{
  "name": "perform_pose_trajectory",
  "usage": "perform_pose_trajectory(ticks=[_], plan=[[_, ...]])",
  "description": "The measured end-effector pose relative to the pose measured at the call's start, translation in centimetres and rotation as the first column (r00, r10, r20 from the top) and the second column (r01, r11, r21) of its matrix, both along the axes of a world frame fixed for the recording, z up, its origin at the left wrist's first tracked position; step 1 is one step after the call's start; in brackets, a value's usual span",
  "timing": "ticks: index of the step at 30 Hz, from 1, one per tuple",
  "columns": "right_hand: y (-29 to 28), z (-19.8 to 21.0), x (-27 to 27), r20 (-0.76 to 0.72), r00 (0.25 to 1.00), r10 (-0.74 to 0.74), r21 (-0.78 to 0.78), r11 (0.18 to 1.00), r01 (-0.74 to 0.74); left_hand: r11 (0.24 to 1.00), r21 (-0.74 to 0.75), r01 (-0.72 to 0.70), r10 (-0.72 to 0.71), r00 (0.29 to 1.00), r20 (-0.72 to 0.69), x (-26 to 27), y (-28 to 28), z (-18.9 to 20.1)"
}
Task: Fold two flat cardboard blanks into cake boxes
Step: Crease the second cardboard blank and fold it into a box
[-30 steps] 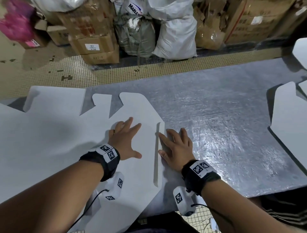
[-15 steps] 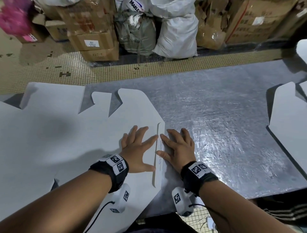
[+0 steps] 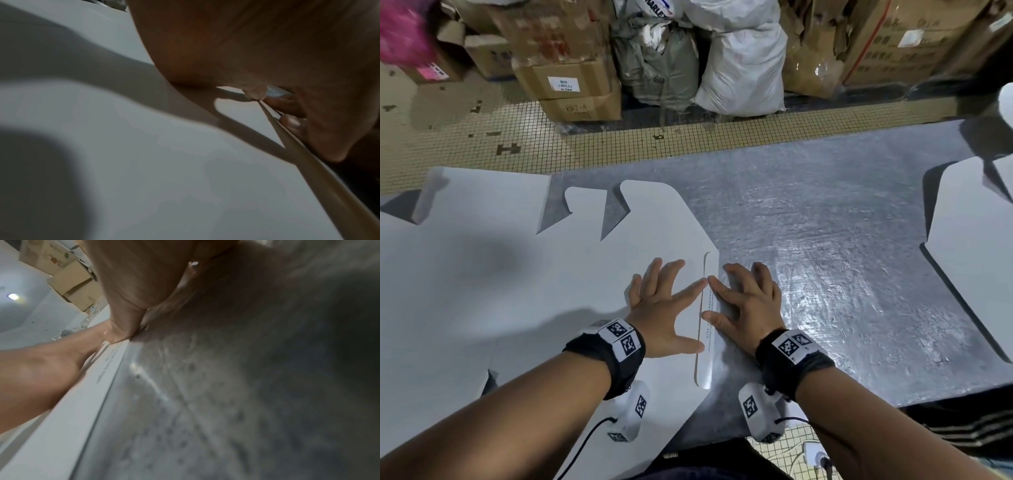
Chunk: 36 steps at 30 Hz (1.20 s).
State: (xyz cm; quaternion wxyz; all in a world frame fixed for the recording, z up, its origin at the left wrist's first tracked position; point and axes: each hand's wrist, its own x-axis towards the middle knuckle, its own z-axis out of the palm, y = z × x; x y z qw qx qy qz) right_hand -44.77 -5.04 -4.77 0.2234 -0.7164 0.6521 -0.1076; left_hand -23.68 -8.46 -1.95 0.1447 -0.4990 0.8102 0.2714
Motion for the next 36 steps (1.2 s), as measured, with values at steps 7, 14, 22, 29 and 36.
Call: perform_pose_trajectory(ticks=[7, 14, 22, 29, 36], plan=[[0.1, 1.2, -1.2, -0.080, 0.973, 0.215, 0.298, 0.937, -0.183, 1.000, 0.004, 0.006, -0.006, 0.999, 0.049, -0.2, -0.3, -0.3], [0.6, 1.8, -1.1, -0.043, 0.982, 0.185, 0.306, 0.938, -0.163, 1.000, -0.001, 0.016, -0.016, 0.998, 0.063, -0.2, -0.4, -0.4], [2.1, 1.6, 0.0, -0.127, 0.967, 0.223, 0.325, 0.930, -0.172, 0.999, 0.014, 0.038, -0.039, 0.995, 0.095, -0.1, -0.4, -0.1], [1.5, 2.1, -0.1, -0.114, 0.978, 0.178, 0.300, 0.944, -0.137, 0.999, 0.016, 0.040, -0.042, 0.995, 0.091, -0.2, -0.4, 0.1], [-1.5, 2.7, -0.1, -0.010, 0.996, -0.085, 0.124, 0.989, 0.086, 0.998, 0.048, 0.046, -0.050, 0.995, 0.086, -0.1, -0.4, 0.1]])
